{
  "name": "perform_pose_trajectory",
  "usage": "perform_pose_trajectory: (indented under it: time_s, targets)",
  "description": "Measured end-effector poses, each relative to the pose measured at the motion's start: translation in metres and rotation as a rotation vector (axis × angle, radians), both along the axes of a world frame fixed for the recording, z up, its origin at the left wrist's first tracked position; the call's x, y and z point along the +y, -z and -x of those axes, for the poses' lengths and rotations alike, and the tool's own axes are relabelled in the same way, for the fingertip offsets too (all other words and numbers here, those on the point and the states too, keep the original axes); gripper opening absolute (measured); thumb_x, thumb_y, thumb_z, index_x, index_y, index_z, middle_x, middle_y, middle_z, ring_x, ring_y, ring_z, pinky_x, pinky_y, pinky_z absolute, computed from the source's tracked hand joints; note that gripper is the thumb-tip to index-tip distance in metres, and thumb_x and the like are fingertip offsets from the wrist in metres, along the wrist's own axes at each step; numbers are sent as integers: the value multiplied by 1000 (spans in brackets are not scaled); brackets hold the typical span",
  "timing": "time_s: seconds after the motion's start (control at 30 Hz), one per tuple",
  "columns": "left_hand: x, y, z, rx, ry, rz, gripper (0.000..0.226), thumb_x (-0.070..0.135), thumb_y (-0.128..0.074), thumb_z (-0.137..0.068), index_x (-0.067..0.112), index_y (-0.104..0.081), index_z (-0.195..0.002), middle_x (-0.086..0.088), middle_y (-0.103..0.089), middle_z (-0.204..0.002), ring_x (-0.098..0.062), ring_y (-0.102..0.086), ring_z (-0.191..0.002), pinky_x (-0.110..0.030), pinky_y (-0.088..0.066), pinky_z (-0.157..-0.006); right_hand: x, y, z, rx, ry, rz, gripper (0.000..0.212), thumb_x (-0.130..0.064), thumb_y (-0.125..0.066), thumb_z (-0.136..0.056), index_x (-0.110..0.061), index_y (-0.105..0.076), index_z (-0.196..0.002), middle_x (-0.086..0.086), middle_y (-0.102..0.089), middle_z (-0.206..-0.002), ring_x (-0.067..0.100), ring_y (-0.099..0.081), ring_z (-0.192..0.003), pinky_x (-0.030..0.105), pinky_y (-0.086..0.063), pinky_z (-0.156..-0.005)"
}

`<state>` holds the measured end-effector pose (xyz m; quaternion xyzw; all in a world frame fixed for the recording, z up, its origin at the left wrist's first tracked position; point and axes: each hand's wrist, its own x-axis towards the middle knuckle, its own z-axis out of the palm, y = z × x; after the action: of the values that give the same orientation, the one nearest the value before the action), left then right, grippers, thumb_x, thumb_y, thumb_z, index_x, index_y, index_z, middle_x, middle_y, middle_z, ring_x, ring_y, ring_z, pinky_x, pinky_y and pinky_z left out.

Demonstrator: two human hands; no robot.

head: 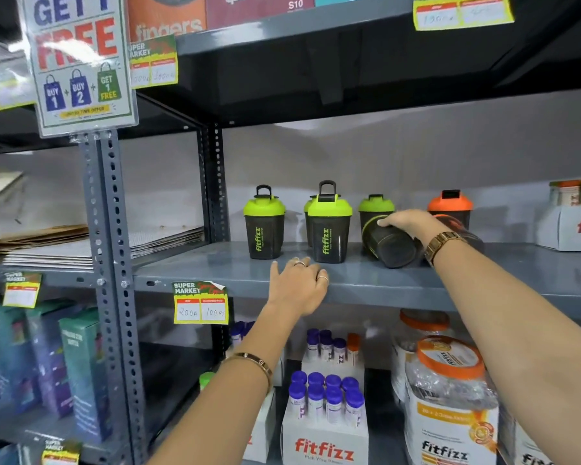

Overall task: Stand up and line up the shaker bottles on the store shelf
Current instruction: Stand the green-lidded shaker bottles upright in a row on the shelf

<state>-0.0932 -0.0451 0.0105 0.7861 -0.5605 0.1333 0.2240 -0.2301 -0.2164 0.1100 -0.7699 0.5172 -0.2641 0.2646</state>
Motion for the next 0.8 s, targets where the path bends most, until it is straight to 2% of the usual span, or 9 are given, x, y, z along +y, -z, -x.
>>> perform_pose_trajectory:
  time_s: [0.1, 0.2, 0.3, 0.33, 0.43, 0.53, 0.63, 0.73, 0.8]
  targets:
    - [-3, 0, -1, -15, -11, -10, 47, 31, -22, -97, 18, -49, -133, -6, -34, -154, -22, -21, -145, -56, -7, -116, 2, 4, 2, -163, -66, -271, 47, -43, -65, -82, -11, -51, -114, 14, -60, -90, 33, -59, -96, 42, -48, -88]
    - [-4, 2, -3, -20, -8, 12, 46, 30, -24, -97, 21, -50, -133, -5, -36, -153, -22, -22, -144, -54, -11, -115, -2, 7, 4, -203, -80, -320, 52, -43, -71, -76, -11, -49, -110, 16, -61, -93, 36, -60, -107, 49, -48, -95]
    - [-5, 4, -3, -28, -10, 46, 45, 30, -25, -97, 21, -53, -130, -5, -40, -150, -22, -25, -143, -52, -14, -115, -5, 8, 3, -316, -79, -274, 55, -38, -73, -75, -9, -50, -116, 16, -61, -87, 33, -63, -85, 41, -57, -69]
    - [-5, 4, -3, -31, -13, 51, 45, 30, -25, -97, 21, -53, -131, -5, -41, -150, -22, -26, -143, -52, -14, -115, -7, 10, 2, -376, -72, -236, 61, -36, -75, -74, -7, -49, -121, 16, -63, -94, 31, -62, -82, 37, -56, -63]
    - [-6, 5, -3, -25, -18, 47, 45, 30, -25, -97, 22, -51, -132, -4, -41, -150, -22, -26, -143, -52, -12, -116, -14, 17, 1, -525, -36, -80, 74, -34, -80, -68, -1, -48, -126, 17, -59, -122, 32, -59, -106, 34, -49, -79]
    - [-6, 5, -2, -13, -23, 45, 46, 30, -24, -96, 23, -49, -134, -3, -41, -150, -22, -25, -144, -52, -10, -116, -16, 19, 2, -591, -79, -51, 71, -34, -82, -63, 0, -55, -119, 18, -62, -120, 35, -61, -109, 44, -50, -95]
    - [-5, 4, -1, -15, -28, 36, 47, 30, -23, -96, 22, -49, -134, -3, -41, -150, -22, -26, -143, -52, -11, -116, -16, 18, 4, -606, -100, -12, 59, -27, -82, -65, -1, -60, -114, 18, -65, -117, 33, -62, -108, 46, -50, -96]
    - [-5, 3, 1, -10, -37, 30, 47, 30, -23, -96, 22, -49, -134, -3, -41, -150, -21, -28, -142, -52, -11, -116, -9, 22, 6, -542, -111, 11, 42, -21, -80, -69, -7, -61, -103, 17, -65, -117, 32, -62, -109, 39, -50, -93]
    - [-4, 3, 2, -8, -42, 33, 47, 30, -23, -97, 20, -50, -133, -3, -42, -149, -21, -31, -140, -51, -13, -115, -6, 26, 7, -468, -100, 19, 48, -23, -79, -71, -3, -58, -109, 18, -62, -121, 32, -58, -113, 37, -48, -95]
